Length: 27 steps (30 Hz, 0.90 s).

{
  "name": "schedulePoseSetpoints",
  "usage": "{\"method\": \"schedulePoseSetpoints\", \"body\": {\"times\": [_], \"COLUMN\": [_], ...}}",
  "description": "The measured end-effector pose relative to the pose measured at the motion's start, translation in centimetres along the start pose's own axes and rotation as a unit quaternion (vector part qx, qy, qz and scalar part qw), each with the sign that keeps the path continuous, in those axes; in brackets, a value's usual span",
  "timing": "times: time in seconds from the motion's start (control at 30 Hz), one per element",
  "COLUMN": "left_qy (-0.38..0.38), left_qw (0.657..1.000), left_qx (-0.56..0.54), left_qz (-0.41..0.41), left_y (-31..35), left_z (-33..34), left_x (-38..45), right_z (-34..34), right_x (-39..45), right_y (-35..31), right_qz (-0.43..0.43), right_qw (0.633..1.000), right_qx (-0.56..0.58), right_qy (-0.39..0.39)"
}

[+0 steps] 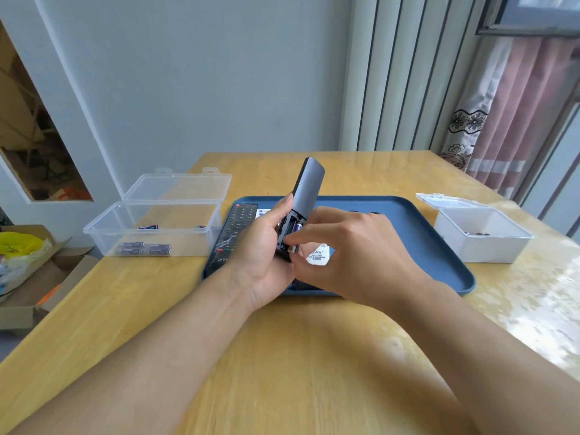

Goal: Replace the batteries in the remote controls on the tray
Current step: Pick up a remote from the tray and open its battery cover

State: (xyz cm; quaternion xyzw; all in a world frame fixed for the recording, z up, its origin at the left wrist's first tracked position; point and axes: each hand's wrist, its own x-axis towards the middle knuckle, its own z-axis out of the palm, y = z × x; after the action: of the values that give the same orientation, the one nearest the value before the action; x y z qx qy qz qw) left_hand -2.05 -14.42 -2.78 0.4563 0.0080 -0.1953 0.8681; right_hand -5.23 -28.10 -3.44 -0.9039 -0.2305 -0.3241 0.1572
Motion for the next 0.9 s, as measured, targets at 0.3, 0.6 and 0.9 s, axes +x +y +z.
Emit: {"method": "schedulePoseSetpoints", "body": {"times": [0.3,0.6,0.9], "left_qy": [0.036,0.019,-0.012], "left_qw": [0.999,0.999,0.998], "left_qx": [-0.013,-0.021,-0.045], "left_qz": [-0.007,-0.026,-0.04], "left_y": [0.2,0.1,0.1], "left_z": [0.3,-0.1,0.1], "left_x": [-0.1,0.0,-0.1], "right_z": [1.0,1.4,0.3], "right_x": [0.1,0.2,-0.1], "right_y": [-0.4,-0.1,1.3], "right_qz": [-0.024,-0.034,-0.003], "right_qw": [0.998,0.998,0.997], "right_qx": [-0.038,-0.028,0.072], "right_qy": [0.042,0.052,0.01]}}
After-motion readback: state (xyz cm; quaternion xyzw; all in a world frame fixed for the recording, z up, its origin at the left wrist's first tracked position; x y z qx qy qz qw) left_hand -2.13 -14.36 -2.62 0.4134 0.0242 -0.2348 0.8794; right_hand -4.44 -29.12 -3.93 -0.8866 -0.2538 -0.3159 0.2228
